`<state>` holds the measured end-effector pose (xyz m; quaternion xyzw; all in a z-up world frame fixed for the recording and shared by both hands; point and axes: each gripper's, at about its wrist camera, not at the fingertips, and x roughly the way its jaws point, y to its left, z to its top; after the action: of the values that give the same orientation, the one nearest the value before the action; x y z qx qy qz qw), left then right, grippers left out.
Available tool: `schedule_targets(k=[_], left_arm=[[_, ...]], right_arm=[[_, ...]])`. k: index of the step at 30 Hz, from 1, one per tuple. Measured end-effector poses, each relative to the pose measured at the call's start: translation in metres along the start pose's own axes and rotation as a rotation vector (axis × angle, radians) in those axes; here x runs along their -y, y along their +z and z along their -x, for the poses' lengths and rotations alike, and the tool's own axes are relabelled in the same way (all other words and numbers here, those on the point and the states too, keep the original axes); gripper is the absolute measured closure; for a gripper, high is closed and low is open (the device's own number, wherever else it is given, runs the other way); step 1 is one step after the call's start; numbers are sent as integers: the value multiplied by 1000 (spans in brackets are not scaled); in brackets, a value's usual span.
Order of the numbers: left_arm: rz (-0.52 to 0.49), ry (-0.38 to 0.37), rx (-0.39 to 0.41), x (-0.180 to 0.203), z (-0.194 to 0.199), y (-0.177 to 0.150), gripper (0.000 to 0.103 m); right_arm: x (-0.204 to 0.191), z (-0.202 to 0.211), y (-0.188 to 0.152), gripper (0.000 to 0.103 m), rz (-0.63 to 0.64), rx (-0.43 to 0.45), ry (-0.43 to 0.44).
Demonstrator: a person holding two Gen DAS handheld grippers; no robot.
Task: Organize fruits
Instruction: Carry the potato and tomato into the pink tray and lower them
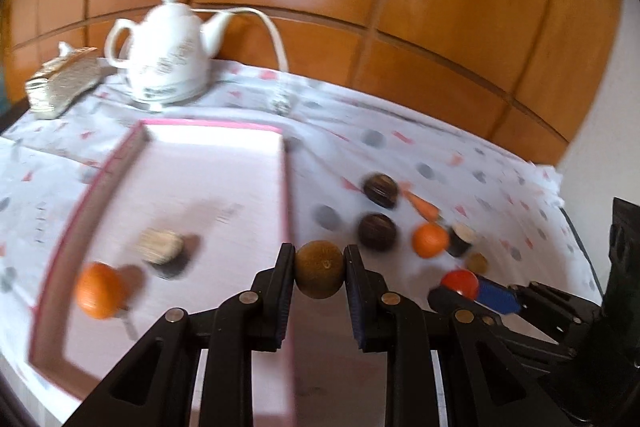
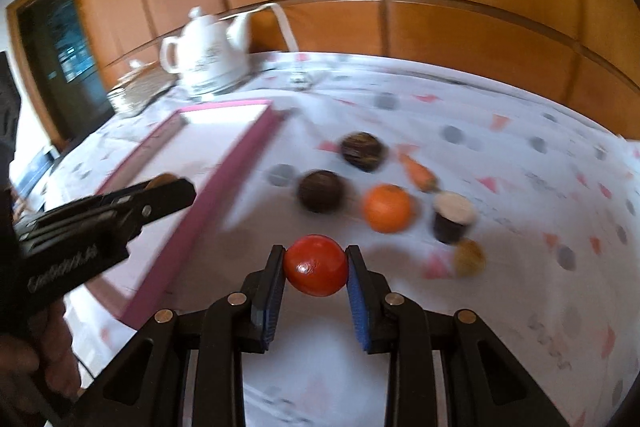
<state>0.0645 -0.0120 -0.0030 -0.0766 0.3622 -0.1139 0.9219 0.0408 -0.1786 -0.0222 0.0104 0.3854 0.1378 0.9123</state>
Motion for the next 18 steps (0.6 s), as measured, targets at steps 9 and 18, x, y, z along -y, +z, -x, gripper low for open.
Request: schedule_targets(k=[9, 18], left_arm=[[85, 140, 29, -70, 5, 21, 78], [140, 213, 48, -103, 5, 32, 69]], right_arm=[[-63, -28, 33, 73, 65, -63, 201], [-112, -49, 56, 70, 89, -54, 237]])
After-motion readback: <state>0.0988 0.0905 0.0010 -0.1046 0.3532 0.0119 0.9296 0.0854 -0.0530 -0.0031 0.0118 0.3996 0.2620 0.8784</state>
